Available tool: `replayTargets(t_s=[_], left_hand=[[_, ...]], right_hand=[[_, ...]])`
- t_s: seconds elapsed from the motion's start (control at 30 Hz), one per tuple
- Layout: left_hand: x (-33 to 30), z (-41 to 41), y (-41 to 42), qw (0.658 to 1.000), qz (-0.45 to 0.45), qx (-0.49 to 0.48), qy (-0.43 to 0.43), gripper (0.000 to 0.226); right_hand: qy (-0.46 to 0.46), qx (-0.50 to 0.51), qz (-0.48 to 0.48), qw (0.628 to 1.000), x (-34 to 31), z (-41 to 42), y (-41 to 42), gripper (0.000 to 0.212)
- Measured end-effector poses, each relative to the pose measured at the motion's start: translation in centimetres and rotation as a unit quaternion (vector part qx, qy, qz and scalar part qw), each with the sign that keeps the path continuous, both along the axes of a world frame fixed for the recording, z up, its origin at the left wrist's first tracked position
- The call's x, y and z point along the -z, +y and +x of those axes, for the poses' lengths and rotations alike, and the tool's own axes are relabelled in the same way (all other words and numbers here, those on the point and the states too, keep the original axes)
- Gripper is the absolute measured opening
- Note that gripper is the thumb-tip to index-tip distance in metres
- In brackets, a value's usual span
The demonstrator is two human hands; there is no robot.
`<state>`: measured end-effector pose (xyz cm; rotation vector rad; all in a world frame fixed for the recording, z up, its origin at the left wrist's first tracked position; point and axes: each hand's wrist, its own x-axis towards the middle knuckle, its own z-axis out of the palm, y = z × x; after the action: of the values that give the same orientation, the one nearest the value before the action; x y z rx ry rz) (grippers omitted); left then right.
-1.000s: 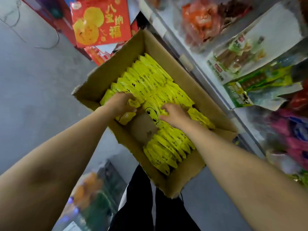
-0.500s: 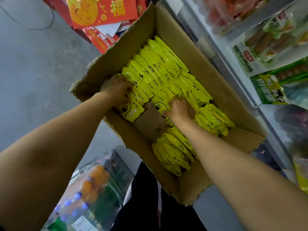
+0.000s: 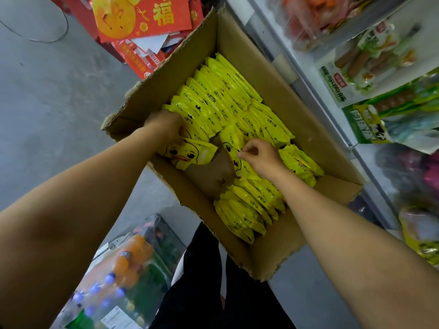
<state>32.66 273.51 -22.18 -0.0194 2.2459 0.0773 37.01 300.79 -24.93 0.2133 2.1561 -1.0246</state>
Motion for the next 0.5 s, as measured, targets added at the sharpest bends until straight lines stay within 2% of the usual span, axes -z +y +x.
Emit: replayTargets(t_s=[0.1,0.2,0.33,0.5], left_hand=[[-2.3,-0.1,0.4,0.996,0.075,-0.04,0.002,0.023],[-5.4,-0.2,1.3,0.984,0.166,-0.069,0.003,0.023],[-9.5,0.5,3.4,0.939,0.311,-0.144,-0.027,0.018],[-14.9,1.5,7.7,0.902,0.389,-0.187,0.009,0.014]], right_hand=[[0.014,0.007,-0.027,1.0,-2.5,0.0,1.3,0.023],[0.036,0.045,-0.028,0.998,-5.4,0.1,2.5,0.015],[0.078,0.107,-0.025,0.991,-9.8,0.9,4.4,0.023],[0.122,0.168,-0.051,0.977,-15.0,3.2,7.9,0.04]])
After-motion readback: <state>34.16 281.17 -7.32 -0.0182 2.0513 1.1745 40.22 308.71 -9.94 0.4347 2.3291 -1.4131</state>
